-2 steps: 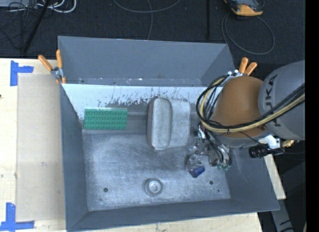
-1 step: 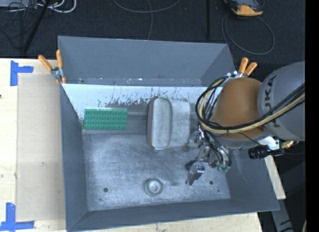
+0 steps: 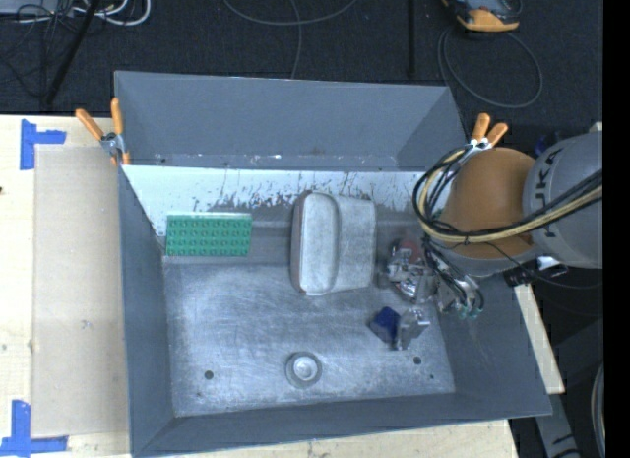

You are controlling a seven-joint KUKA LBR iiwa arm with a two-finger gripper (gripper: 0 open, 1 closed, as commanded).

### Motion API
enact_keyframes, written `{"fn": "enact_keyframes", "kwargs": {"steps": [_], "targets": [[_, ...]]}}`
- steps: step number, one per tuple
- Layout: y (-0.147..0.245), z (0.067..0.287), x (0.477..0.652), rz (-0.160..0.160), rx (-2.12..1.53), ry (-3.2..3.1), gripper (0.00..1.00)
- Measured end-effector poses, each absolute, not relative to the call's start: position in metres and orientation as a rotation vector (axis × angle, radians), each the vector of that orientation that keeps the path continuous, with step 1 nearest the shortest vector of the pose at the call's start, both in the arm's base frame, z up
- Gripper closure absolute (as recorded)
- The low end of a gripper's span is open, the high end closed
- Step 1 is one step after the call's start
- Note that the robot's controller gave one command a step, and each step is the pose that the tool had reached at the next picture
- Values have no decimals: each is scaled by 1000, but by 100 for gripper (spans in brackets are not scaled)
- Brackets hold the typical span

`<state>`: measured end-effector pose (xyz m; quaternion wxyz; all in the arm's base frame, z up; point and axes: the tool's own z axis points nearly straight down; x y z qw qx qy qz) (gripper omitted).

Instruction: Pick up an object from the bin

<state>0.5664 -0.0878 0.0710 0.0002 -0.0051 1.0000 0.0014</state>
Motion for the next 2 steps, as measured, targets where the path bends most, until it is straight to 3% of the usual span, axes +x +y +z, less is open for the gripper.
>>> {"fn": "enact_keyframes", "kwargs": {"steps": [1,2], "targets": [[-88,73,566,1,-19,3143,100],[-71,176,571,-1,-71,3133,100]]}}
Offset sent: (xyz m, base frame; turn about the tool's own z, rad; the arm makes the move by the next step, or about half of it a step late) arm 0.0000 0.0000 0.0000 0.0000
